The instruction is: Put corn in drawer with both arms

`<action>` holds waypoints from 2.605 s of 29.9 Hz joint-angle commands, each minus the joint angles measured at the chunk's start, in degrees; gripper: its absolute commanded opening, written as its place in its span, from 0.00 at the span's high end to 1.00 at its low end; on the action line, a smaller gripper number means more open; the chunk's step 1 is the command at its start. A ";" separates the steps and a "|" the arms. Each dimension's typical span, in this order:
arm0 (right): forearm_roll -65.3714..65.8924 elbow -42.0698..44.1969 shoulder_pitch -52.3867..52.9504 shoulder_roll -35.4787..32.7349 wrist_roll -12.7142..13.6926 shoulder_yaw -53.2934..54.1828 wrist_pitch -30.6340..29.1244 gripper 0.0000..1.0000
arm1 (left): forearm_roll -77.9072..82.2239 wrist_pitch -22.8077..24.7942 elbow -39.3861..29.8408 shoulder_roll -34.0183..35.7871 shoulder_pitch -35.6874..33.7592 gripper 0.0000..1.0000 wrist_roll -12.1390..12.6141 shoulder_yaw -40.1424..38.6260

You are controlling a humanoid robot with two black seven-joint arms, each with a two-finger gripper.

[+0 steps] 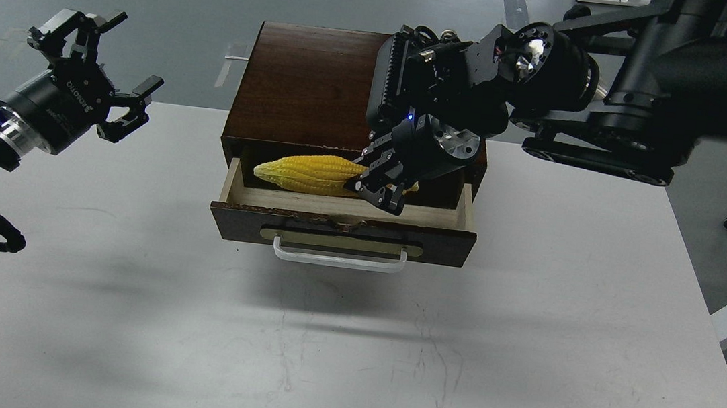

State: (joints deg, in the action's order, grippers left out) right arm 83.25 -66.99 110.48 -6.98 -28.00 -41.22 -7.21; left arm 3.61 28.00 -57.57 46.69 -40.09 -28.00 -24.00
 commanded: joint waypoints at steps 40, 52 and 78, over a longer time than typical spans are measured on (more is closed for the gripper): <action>-0.11 1.51 -3.69 -0.05 0.00 -0.79 0.09 0.42 | -0.01 0.00 0.00 0.24 0.01 0.02 0.00 -0.35; -0.11 1.42 -3.69 0.03 0.00 -0.79 0.09 0.37 | -0.01 0.00 0.08 0.24 0.01 0.02 0.00 -0.44; -26.44 -0.60 0.97 -12.51 0.00 9.30 0.09 0.07 | 0.08 0.00 0.08 0.24 -0.08 0.02 0.00 -0.61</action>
State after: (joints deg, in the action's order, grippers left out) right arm 64.89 -67.59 112.03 -15.01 -27.99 -34.80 -7.12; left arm 3.61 28.00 -57.48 46.94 -40.12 -28.00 -24.68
